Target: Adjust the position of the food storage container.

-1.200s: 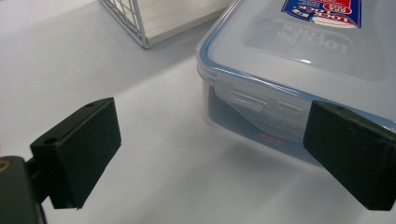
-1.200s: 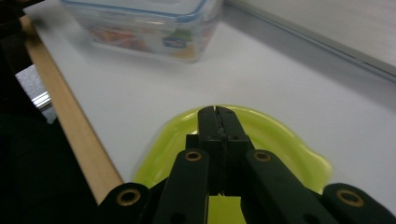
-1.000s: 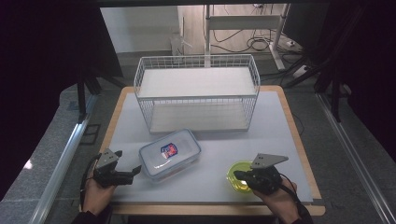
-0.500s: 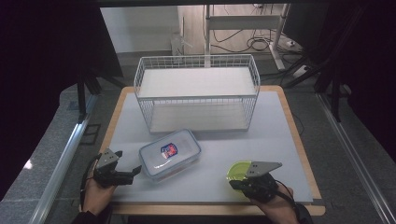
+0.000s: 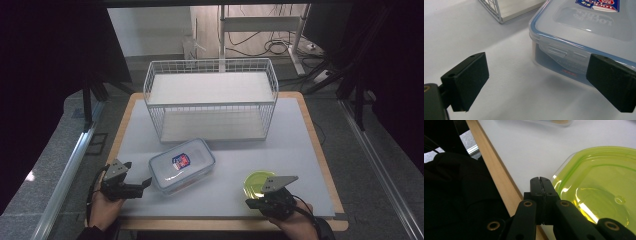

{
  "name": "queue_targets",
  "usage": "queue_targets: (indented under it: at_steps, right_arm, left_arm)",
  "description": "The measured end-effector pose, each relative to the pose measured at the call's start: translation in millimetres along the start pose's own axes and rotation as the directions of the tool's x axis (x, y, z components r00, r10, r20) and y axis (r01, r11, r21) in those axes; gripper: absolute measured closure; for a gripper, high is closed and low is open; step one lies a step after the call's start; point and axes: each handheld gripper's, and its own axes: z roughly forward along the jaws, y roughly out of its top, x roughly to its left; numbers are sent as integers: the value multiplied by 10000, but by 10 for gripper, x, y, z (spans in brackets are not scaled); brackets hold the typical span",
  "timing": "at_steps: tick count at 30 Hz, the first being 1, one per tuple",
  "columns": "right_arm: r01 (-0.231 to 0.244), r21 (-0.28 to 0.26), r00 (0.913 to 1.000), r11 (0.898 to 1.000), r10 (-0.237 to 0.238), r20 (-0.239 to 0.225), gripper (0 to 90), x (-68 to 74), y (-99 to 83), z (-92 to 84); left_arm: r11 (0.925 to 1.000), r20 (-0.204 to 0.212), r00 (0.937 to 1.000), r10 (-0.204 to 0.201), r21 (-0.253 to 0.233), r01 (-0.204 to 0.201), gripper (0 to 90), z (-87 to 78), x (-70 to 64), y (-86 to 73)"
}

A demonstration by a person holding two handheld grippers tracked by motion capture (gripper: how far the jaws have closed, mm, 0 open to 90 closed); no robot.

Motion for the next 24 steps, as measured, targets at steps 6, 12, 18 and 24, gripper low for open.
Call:
queue_targets:
  at_steps: [6, 12, 18, 24]
  right_arm:
    - [-31, -77, 10000, 10000, 32, 72, 900, -58, -2, -9]
    - [-283, -180, 9994, 9994, 286, 207, 900, -173, -5, -37]
    - [-483, -234, 9980, 9986, 491, 386, 900, -281, -2, -65]
    - [-756, -346, 9949, 9965, 777, 649, 900, -456, 2, -102]
  left_arm:
    - [10000, -20, 10000, 26, 13, -26, 44, 3, 0, 0]
    - [10000, -34, 10000, 37, 41, -37, 44, 6, 0, -1]
    - [10000, -56, 10000, 43, 41, -43, 44, 7, 0, -1]
    - [10000, -61, 10000, 23, 80, -22, 46, 10, 1, 0]
